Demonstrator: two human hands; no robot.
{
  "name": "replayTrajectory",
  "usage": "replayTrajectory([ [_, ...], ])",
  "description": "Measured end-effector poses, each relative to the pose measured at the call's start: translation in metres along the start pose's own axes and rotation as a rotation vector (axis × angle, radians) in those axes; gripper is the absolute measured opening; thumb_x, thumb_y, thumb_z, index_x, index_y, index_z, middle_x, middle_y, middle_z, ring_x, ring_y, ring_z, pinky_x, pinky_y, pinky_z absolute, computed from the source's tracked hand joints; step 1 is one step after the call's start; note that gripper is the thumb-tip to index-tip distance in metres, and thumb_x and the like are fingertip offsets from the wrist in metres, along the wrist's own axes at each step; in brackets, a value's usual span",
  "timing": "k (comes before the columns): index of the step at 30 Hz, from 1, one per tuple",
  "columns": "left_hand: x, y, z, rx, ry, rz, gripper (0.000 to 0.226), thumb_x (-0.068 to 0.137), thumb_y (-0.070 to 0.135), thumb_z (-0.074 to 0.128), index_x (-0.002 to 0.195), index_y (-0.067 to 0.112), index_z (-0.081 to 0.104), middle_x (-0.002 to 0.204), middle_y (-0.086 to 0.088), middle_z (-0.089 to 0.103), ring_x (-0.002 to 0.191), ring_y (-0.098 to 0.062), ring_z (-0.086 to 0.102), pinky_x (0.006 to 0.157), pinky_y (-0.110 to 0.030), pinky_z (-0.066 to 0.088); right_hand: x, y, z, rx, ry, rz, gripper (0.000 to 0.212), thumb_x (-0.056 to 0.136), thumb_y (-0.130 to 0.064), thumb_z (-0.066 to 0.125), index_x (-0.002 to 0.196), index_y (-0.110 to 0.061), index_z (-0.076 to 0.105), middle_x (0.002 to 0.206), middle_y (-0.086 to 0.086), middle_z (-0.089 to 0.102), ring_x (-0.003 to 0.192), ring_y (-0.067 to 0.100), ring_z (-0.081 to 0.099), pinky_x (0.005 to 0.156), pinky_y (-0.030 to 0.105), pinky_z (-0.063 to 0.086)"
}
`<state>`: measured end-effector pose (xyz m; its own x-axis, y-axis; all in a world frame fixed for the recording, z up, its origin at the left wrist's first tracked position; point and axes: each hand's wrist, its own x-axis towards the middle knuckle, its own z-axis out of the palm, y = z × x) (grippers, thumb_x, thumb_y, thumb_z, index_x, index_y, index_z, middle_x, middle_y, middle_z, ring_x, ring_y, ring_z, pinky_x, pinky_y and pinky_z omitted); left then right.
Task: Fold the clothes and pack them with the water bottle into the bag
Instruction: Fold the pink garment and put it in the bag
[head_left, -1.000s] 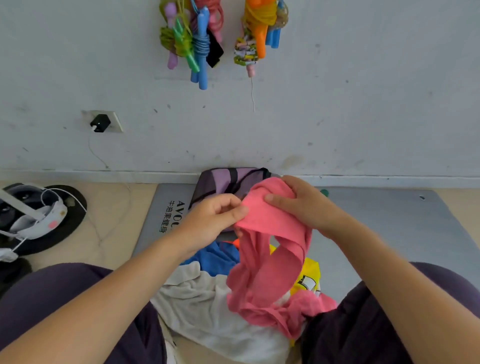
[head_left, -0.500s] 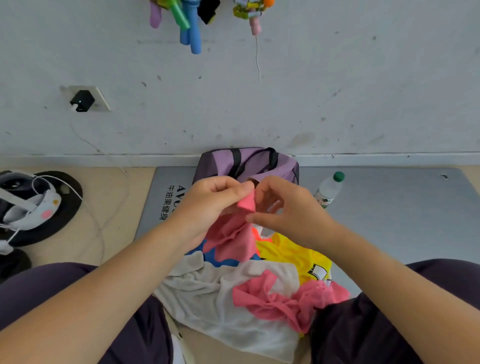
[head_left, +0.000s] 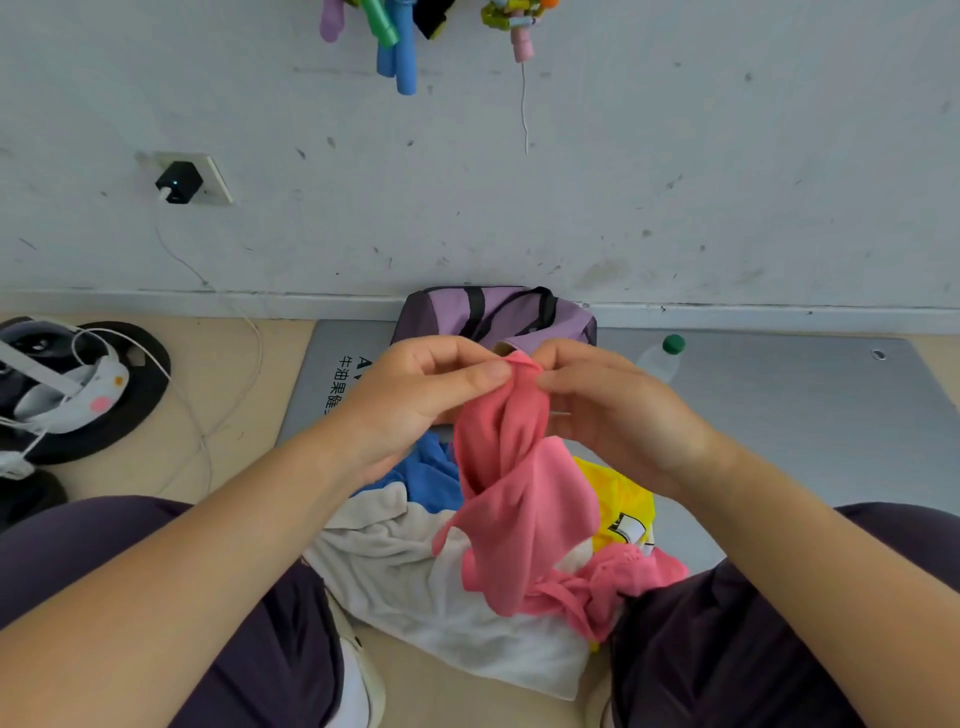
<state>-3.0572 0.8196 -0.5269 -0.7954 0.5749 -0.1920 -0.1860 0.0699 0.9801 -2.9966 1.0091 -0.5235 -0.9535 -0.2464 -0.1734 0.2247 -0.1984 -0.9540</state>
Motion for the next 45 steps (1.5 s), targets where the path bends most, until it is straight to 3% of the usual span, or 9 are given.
replayTrajectory([
  [5, -0.011, 0.002, -0.002, 0.126, -0.125, -0.021, 0.018, 0.086, 0.037, 0.067, 0.075, 0.023, 0.07, 0.07, 0.009, 0.065, 0.062, -0.003, 0.058, 0.061, -0.013, 0.046, -0.005, -0.004, -0.007, -0.152, 0.089, -0.04, 0.022, 0.097, -0.011, 0.05, 0.077, -0.015, 0.055, 0.065, -0.005, 0.048, 0.059, 0.006, 0.043, 0.055, 0.018, 0.036],
  [10, -0.014, 0.009, -0.021, 0.477, -0.04, 0.041, 0.013, 0.088, 0.035, 0.067, 0.082, 0.025, 0.073, 0.075, 0.001, 0.071, 0.066, -0.004, 0.059, 0.063, -0.017, 0.047, -0.01, -0.013, -0.02, -0.413, 0.171, -0.09, 0.015, 0.099, -0.013, 0.052, 0.085, -0.014, 0.059, 0.069, -0.016, 0.058, 0.063, -0.001, 0.05, 0.06, 0.01, 0.04],
  [15, -0.012, 0.007, -0.036, 0.74, 0.042, 0.069, 0.014, 0.093, 0.028, 0.064, 0.085, 0.02, 0.071, 0.075, -0.011, 0.069, 0.064, -0.01, 0.053, 0.067, -0.032, 0.043, -0.009, -0.015, -0.029, -0.581, 0.421, -0.071, 0.013, 0.097, -0.018, 0.058, 0.086, -0.015, 0.063, 0.064, 0.004, 0.053, 0.057, 0.013, 0.042, 0.053, 0.025, 0.033],
  [19, -0.017, 0.005, -0.018, 0.611, 0.038, 0.151, 0.012, 0.094, 0.022, 0.064, 0.086, 0.018, 0.072, 0.069, 0.015, 0.067, 0.061, 0.005, 0.053, 0.064, -0.014, 0.041, -0.01, -0.007, -0.008, -0.587, 0.206, -0.069, 0.011, 0.094, -0.017, 0.063, 0.102, -0.024, 0.066, 0.05, 0.0, 0.045, 0.047, 0.009, 0.037, 0.046, 0.018, 0.031],
  [23, -0.023, 0.001, 0.004, 0.511, -0.013, 0.212, 0.011, 0.093, 0.022, 0.066, 0.087, 0.016, 0.074, 0.071, 0.005, 0.072, 0.062, 0.002, 0.057, 0.064, -0.018, 0.045, -0.01, 0.004, 0.012, -0.659, 0.036, -0.045, 0.016, 0.093, -0.021, 0.065, 0.108, -0.018, 0.066, 0.054, 0.003, 0.041, 0.049, 0.008, 0.034, 0.047, 0.017, 0.03],
  [27, -0.02, 0.007, -0.005, 0.49, 0.07, 0.22, 0.01, 0.088, 0.027, 0.071, 0.08, 0.02, 0.071, 0.053, 0.009, 0.059, 0.048, 0.001, 0.043, 0.051, -0.013, 0.034, -0.008, -0.004, 0.0, -0.66, 0.164, -0.041, 0.01, 0.093, -0.019, 0.064, 0.09, -0.01, 0.066, 0.063, 0.013, 0.049, 0.058, 0.017, 0.041, 0.056, 0.029, 0.033],
  [33, -0.012, 0.012, -0.024, 0.543, 0.175, 0.212, 0.01, 0.088, 0.029, 0.07, 0.081, 0.022, 0.074, 0.07, -0.014, 0.07, 0.059, -0.008, 0.051, 0.058, -0.023, 0.038, -0.006, -0.012, -0.031, -0.528, 0.43, -0.058, 0.005, 0.092, -0.022, 0.065, 0.092, -0.022, 0.07, 0.072, 0.008, 0.066, 0.066, 0.011, 0.057, 0.066, 0.027, 0.044],
  [39, -0.017, 0.0, -0.002, 0.479, 0.026, 0.169, 0.011, 0.089, 0.028, 0.071, 0.084, 0.019, 0.075, 0.075, -0.019, 0.071, 0.066, -0.016, 0.056, 0.064, -0.045, 0.05, -0.016, -0.004, -0.011, -0.461, -0.026, 0.015, 0.04, 0.088, -0.025, 0.069, 0.126, -0.035, 0.061, 0.055, 0.004, 0.049, 0.054, 0.013, 0.045, 0.056, 0.023, 0.039],
  [45, -0.02, 0.001, 0.0, 0.487, -0.012, 0.179, 0.011, 0.087, 0.031, 0.072, 0.081, 0.022, 0.074, 0.061, -0.009, 0.066, 0.056, -0.008, 0.046, 0.056, -0.024, 0.036, -0.015, -0.004, -0.006, -0.53, 0.082, 0.034, 0.007, 0.091, -0.023, 0.067, 0.087, -0.017, 0.069, 0.071, 0.017, 0.053, 0.067, 0.023, 0.043, 0.066, 0.04, 0.035],
])
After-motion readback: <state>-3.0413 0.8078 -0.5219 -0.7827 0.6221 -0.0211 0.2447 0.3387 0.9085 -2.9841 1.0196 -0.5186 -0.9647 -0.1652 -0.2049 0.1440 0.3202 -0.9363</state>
